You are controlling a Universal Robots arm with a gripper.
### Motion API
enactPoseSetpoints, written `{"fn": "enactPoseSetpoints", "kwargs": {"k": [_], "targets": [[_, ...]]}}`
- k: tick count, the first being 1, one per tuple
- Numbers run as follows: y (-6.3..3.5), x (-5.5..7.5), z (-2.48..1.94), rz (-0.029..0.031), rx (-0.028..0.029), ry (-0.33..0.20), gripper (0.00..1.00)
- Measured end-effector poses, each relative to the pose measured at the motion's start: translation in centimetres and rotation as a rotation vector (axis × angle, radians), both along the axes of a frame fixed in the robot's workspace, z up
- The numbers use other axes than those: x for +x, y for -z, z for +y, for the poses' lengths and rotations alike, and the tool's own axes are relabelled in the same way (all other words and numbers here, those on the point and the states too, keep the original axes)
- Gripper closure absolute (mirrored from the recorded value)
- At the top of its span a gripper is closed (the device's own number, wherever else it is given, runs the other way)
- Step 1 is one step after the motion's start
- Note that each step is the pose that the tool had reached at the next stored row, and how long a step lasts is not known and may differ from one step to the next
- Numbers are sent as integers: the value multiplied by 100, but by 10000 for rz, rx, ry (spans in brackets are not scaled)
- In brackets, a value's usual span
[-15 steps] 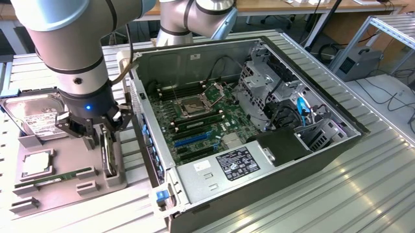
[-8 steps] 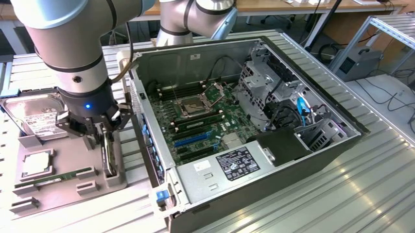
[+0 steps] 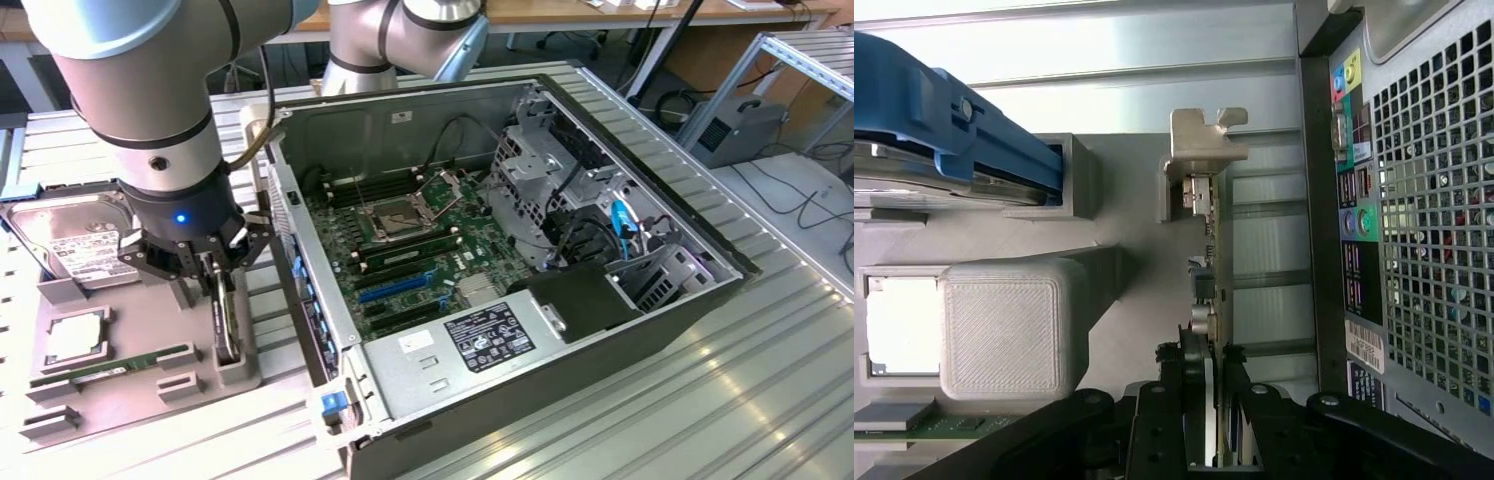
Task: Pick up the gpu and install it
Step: 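Pick up the gpu and move the gpu toward the slot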
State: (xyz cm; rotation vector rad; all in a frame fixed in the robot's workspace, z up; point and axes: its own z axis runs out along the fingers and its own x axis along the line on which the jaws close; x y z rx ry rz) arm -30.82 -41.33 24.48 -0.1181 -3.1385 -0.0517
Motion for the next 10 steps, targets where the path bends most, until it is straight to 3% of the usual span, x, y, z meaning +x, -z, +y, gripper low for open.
{"fn": "enactPoseSetpoints", "kwargs": {"k": [10], "targets": [[0,0,0,0,14,0,73]]}}
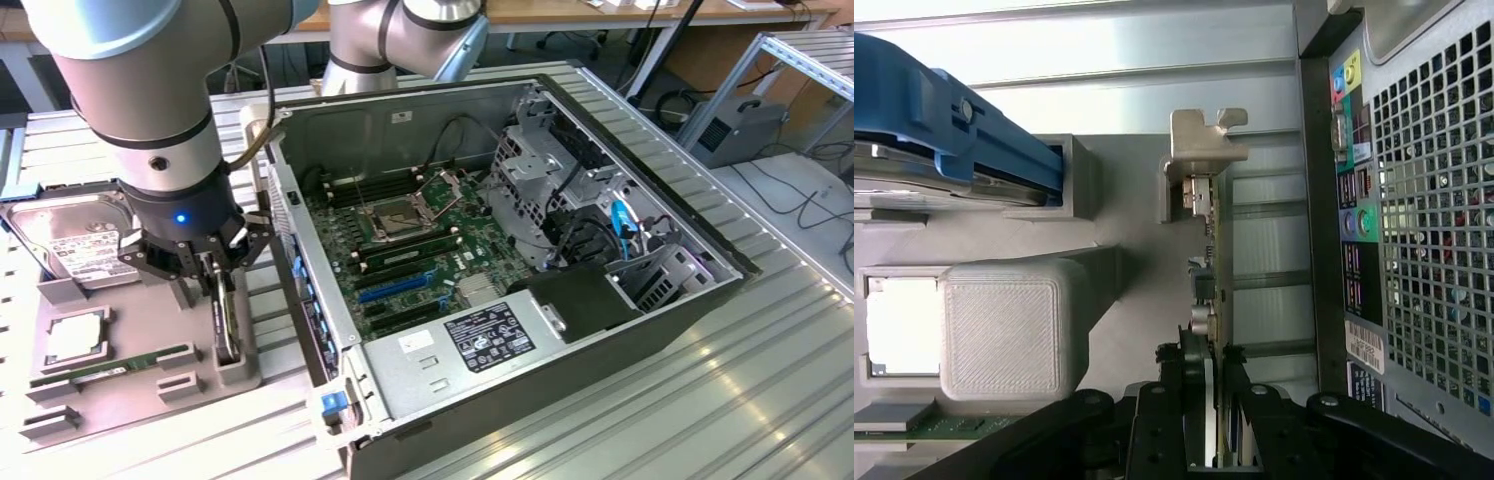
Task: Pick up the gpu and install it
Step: 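Pick up the gpu and move the gpu toward the slot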
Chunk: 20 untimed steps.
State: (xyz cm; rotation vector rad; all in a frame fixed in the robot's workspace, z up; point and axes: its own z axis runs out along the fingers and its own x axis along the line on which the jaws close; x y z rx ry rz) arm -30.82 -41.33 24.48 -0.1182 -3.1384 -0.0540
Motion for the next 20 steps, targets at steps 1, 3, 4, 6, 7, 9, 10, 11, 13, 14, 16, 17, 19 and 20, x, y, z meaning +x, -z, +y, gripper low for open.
{"fn": "enactPoseSetpoints", "kwargs": {"k": [1,3,4,6,7,9,10,11,13,14,16,17,19,20], "targets": [[-14,0,0,1,-1,0,73],[-78,0,0,0,0,0,73],[-111,0,0,-1,1,0,73],[-239,0,0,0,0,0,73],[-293,0,0,1,0,0,73],[-405,0,0,0,0,0,73],[-496,0,0,1,-1,1,73],[-529,0,0,1,-1,1,73],[-605,0,0,0,0,0,73],[-612,0,0,0,0,0,73],[-625,0,0,0,0,0,73],[-632,0,0,0,0,0,73],[-645,0,0,0,0,0,73],[-652,0,0,0,0,0,73]]}}
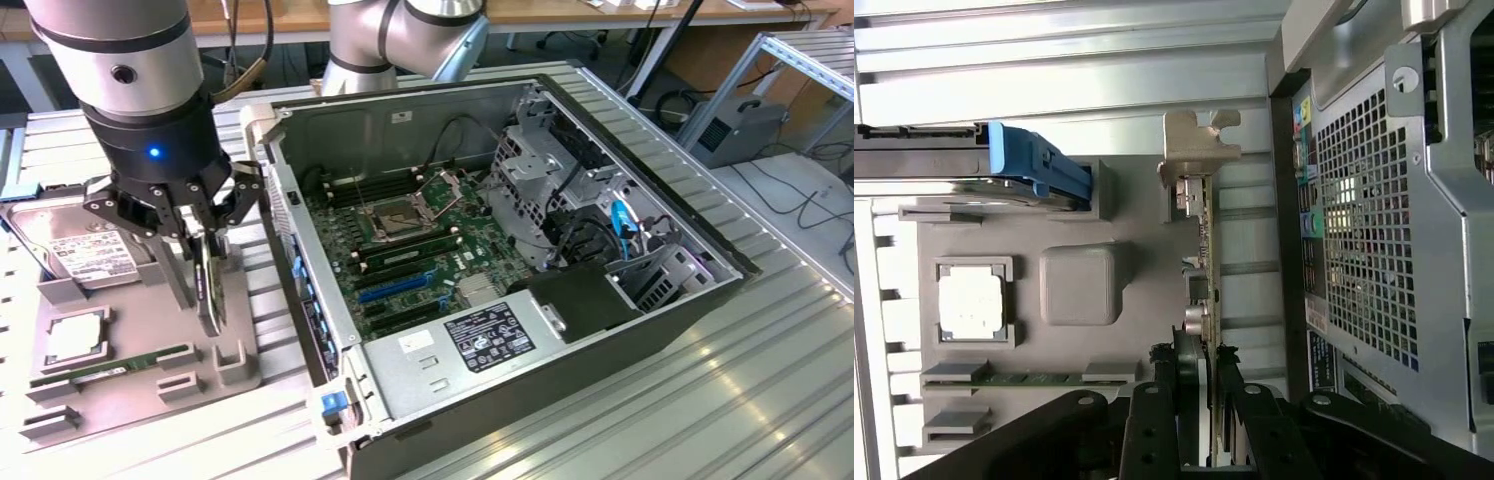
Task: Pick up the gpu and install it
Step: 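Pick up the gpu and move the gpu toward the slot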
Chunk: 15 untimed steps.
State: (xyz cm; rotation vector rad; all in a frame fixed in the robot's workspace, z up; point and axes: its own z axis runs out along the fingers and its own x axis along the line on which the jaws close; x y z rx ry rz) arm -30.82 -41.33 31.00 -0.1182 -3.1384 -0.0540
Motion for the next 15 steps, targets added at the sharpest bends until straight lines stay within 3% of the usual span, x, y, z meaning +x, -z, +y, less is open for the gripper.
{"fn": "enactPoseSetpoints", "kwargs": {"k": [15], "targets": [[-98,1,0,0,-1,0,73]]}}
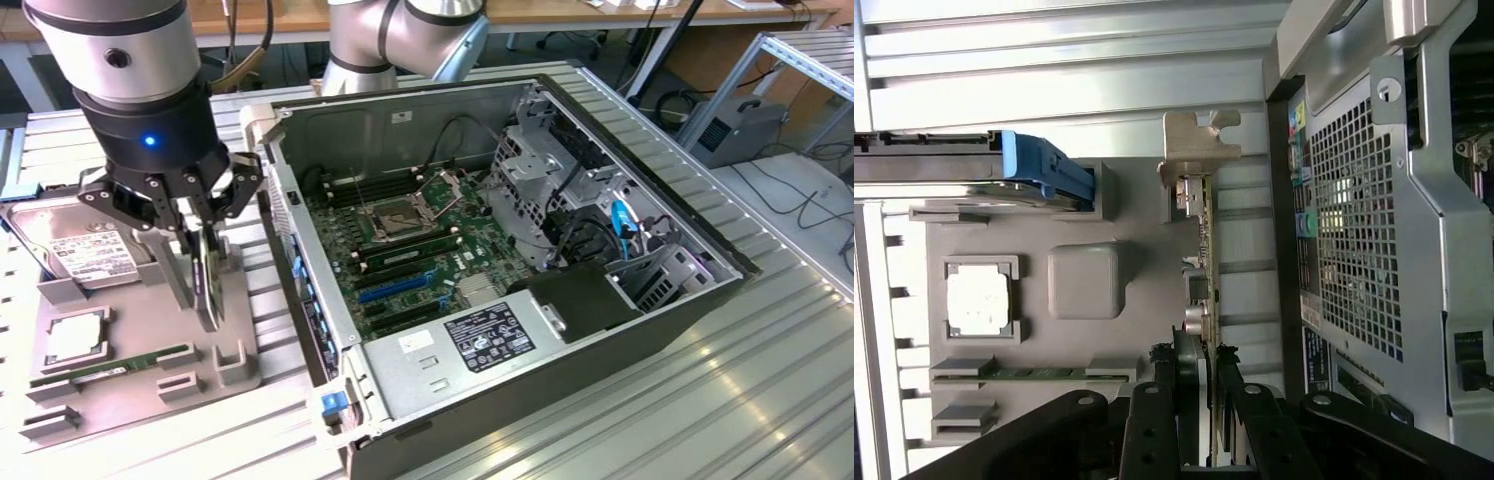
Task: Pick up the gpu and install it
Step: 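Pick up the gpu and move the gpu toward the slot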
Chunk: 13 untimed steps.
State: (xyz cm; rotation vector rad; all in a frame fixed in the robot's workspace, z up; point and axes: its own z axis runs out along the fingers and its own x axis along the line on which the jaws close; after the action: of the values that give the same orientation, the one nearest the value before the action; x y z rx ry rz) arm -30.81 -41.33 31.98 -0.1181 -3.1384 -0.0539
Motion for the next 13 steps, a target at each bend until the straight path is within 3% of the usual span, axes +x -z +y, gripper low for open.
{"fn": "enactPoseSetpoints", "kwargs": {"k": [13], "targets": [[-93,0,0,-1,1,1,73]]}}
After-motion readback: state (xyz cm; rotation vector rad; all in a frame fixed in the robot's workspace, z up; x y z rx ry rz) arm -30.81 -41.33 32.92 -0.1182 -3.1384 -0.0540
